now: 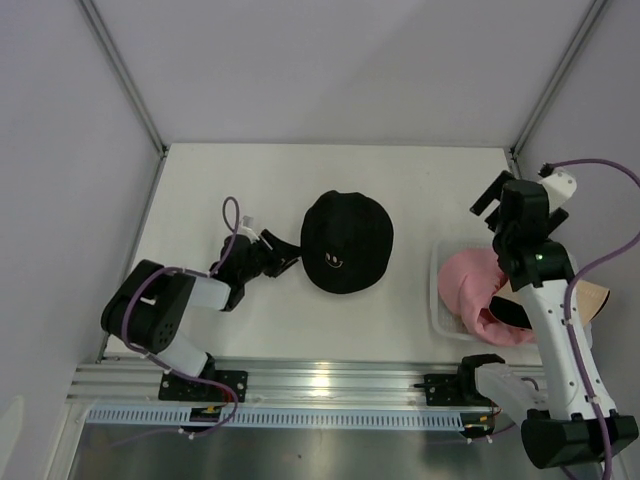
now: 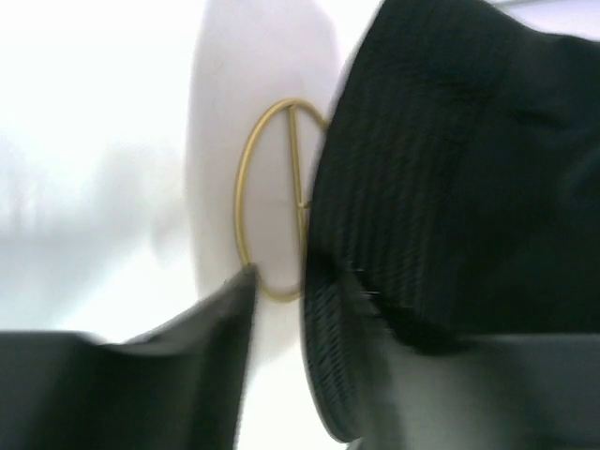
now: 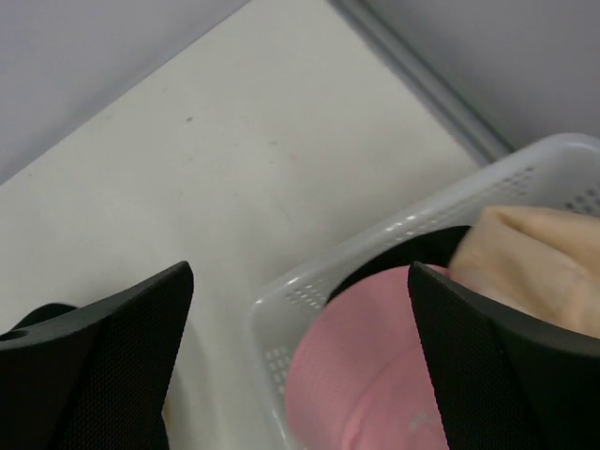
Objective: Stack the hats
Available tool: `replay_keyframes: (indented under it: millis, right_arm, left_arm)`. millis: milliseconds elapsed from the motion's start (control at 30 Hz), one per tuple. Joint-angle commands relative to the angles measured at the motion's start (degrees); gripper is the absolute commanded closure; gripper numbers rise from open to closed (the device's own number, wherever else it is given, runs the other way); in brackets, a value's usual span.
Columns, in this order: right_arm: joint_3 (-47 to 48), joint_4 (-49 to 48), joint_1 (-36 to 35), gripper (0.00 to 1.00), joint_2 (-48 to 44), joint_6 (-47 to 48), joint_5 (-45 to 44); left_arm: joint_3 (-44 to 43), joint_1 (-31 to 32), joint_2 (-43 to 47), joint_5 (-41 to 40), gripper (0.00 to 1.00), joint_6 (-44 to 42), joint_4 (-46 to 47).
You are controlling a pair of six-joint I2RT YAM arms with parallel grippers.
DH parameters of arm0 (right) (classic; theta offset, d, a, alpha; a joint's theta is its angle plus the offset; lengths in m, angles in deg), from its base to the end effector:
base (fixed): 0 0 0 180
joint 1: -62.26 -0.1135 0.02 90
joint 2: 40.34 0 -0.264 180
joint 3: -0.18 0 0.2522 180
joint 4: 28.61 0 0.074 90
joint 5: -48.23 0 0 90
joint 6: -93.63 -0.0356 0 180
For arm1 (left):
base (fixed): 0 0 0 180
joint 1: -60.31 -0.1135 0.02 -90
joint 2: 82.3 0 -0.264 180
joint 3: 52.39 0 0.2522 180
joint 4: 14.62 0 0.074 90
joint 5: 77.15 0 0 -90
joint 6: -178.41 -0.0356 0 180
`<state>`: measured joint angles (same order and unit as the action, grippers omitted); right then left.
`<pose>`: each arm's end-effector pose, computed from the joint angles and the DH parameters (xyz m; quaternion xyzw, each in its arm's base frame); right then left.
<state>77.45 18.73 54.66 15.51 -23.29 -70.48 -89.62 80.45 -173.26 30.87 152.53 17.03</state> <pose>0.2017 0.0097 0.3781 0.2675 0.7875 -0.0482 0.5532 0.2530 -0.1045 0.1336 -0.2256 0.7924 -0.4664 0.3220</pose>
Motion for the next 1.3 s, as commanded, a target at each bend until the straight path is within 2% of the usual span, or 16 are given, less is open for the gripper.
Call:
replay_keyframes:
  millis: [0, 33, 67, 100, 167, 200, 300, 467, 633, 800, 933, 1000, 1133, 1167, 1267]
  right_arm:
    - [6.7, 14.4, 1.6, 0.01, -1.7, -1.0, -8.6]
    - [6.8, 15.8, 1.7, 0.01, -3.8, -0.7, -7.0]
    - [6.5, 16.1, 1.7, 0.01, -5.1, -0.4, -3.6]
    - [5.5, 16.2, 1.7, 0.01, -7.8, -0.7, -2.1]
    - [3.8, 16.0, 1.7, 0.04, -10.2, -1.2, 4.7]
    - [3.0, 15.9, 1.7, 0.06, -11.1, -1.3, 7.4]
    - [0.3, 19.2, 1.7, 0.09, -11.1, -3.8, 11.7]
    - [-2.0, 29.2, 1.6, 0.07, -10.5, -13.3, 14.0]
    - [-5.5, 32.4, 1.0, 0.07, -13.5, -17.3, 17.3]
    - [-7.5, 35.4, 0.7, 0.14, -14.9, -18.9, 18.9]
    - [-9.8, 37.5, -0.1, 0.17, -15.5, -20.1, 16.9]
    - [-11.4, 36.0, -0.1, 0.24, -16.5, -20.1, 16.8]
    - [-12.8, 32.5, -0.1, 0.65, -17.0, -18.9, 15.9]
    - [-12.6, 31.8, -0.1, 0.98, -16.4, -18.6, 16.4]
    - [-8.2, 29.2, -0.6, 1.0, -14.8, -16.9, 20.1]
  left_arm:
    - [1.2, -0.5, 5.7, -0.6, 0.46, -2.9, -0.2]
    - [0.2, -0.5, 10.7, -1.4, 0.4, -5.5, -5.6]
    - [-0.5, -0.5, 13.4, -2.4, 0.24, -6.8, -9.2]
    - [-1.1, -0.5, 16.0, -4.9, 0.18, -9.8, -16.8]
    - [-3.9, -0.5, 24.5, -7.9, 0.06, -12.6, -23.7]
    - [-5.4, -0.5, 27.1, -11.4, 0.05, -13.8, -30.2]
    - [-8.8, -0.5, 36.8, -15.5, 0.02, -18.6, -40.5]
    - [-13.7, -0.5, 48.0, -17.7, 0.01, -24.6, -52.5]
    - [-12.8, -0.5, 52.9, -21.1, 0.0, -24.8, -55.3]
    - [-13.1, -0.5, 52.4, -19.8, 0.0, -24.5, -56.2]
    - [-13.4, -0.5, 51.0, -19.3, 0.0, -24.2, -56.4]
    - [-13.4, -0.5, 50.5, -19.1, 0.0, -24.2, -56.0]
    - [-13.1, -0.5, 50.0, -19.2, 0.01, -24.4, -55.4]
    - [-13.4, -0.5, 49.8, -19.2, 0.0, -24.5, -55.6]
    - [-13.8, -0.6, 49.7, -19.3, 0.0, -24.9, -56.1]
